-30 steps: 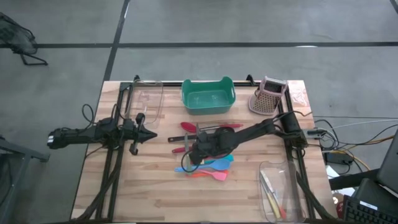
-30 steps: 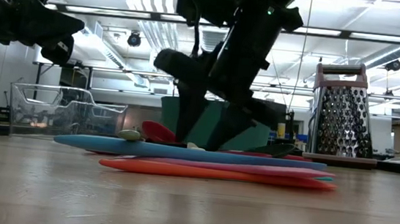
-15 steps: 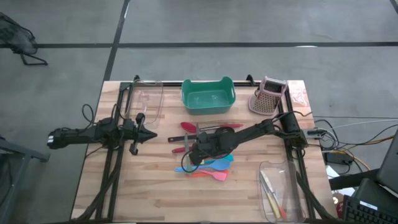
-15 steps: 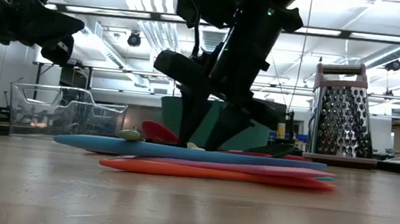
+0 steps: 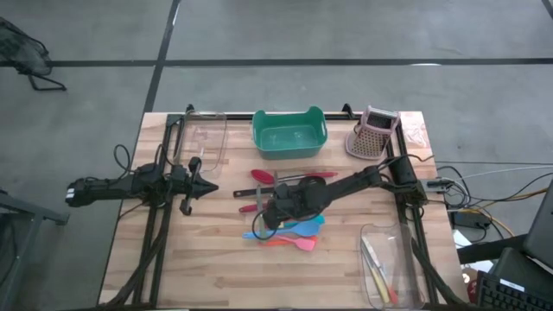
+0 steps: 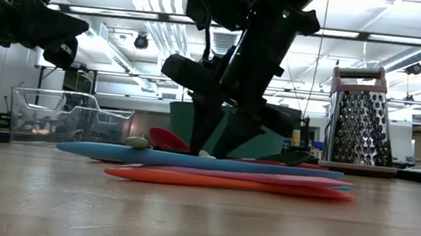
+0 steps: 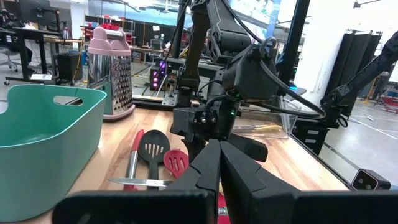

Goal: Pick & Place Kitchen Items
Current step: Put the yellow knife into the bottom transparent bin

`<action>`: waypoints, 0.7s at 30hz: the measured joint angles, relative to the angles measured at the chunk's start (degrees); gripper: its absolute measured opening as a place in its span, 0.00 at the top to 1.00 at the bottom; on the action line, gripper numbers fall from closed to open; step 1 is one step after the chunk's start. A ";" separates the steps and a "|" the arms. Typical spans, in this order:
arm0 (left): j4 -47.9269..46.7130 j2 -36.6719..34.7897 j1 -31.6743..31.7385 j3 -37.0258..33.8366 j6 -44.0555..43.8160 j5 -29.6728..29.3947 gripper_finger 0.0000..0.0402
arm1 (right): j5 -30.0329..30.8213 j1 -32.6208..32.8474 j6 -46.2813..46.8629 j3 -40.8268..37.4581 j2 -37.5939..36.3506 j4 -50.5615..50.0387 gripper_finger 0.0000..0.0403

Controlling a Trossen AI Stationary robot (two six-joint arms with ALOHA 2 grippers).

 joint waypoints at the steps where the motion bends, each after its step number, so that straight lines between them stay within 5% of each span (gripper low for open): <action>1: 0.00 -0.01 -0.01 0.00 0.00 0.01 0.96 | 0.17 0.08 -0.30 0.00 -0.01 0.17 0.63; 21: 0.00 0.01 -0.01 0.00 0.01 -0.01 0.96 | 0.09 0.14 -0.38 -0.23 -0.06 0.23 0.75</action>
